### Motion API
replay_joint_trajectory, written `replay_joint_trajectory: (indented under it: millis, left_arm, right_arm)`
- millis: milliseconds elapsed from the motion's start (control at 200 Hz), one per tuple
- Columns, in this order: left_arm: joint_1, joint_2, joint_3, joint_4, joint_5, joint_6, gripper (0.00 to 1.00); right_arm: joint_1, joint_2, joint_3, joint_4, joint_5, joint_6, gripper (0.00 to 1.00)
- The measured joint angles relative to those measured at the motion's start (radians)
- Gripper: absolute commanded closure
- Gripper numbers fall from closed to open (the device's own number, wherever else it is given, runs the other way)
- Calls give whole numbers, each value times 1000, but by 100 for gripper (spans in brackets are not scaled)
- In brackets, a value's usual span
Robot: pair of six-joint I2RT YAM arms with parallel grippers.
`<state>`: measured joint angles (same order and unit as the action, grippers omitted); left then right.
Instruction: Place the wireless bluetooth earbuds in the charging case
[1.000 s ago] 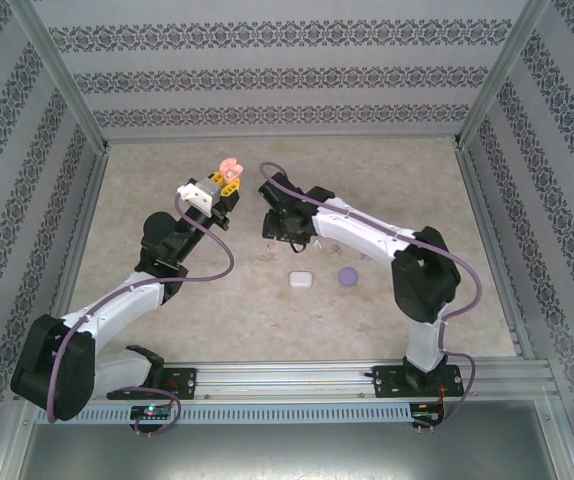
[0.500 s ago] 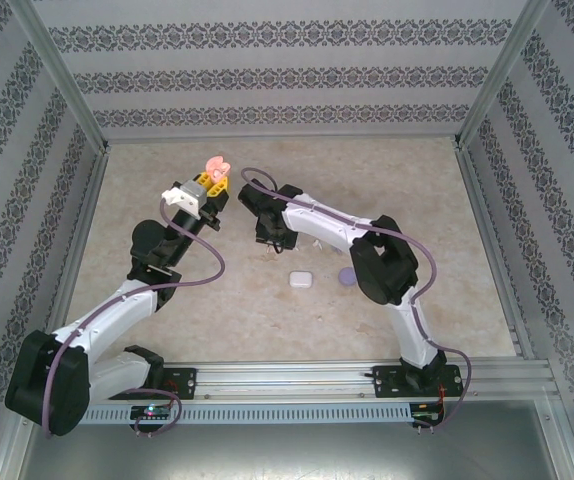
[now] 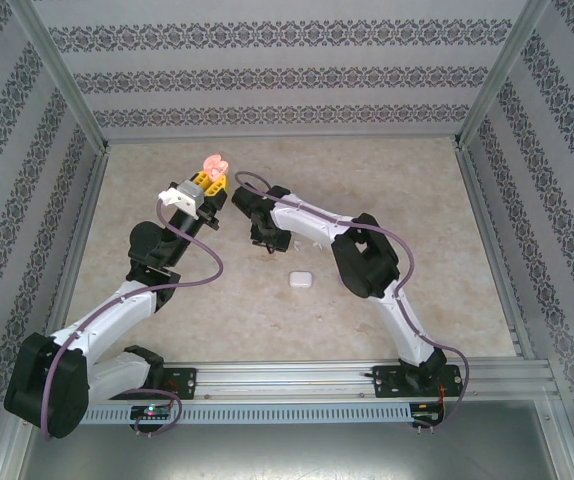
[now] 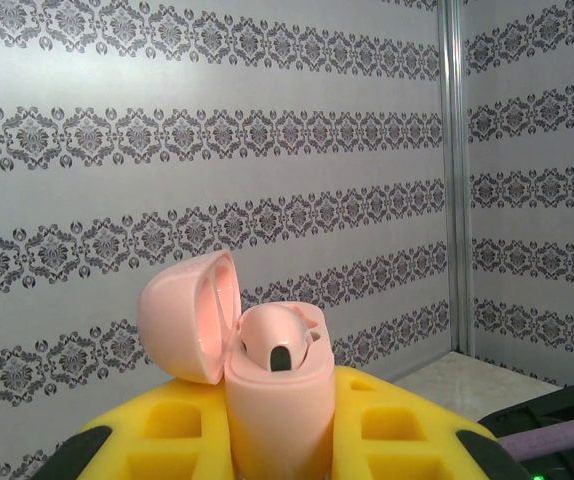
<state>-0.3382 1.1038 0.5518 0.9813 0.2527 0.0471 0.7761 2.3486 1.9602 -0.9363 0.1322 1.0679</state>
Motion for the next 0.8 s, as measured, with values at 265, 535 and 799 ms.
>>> replay_joint_trajectory:
  millis: [265, 535, 799]
  left_arm:
    - [0, 0, 0, 0, 0, 0, 100]
    - [0, 0, 0, 8, 0, 0, 100]
    - [1, 2, 0, 21, 0, 0, 100]
  right_arm:
    - [-9, 26, 24, -6, -10, 8, 63]
    - [-8, 45, 55, -18, -18, 8, 67]
    - [-8, 52, 68, -34, -20, 8, 70]
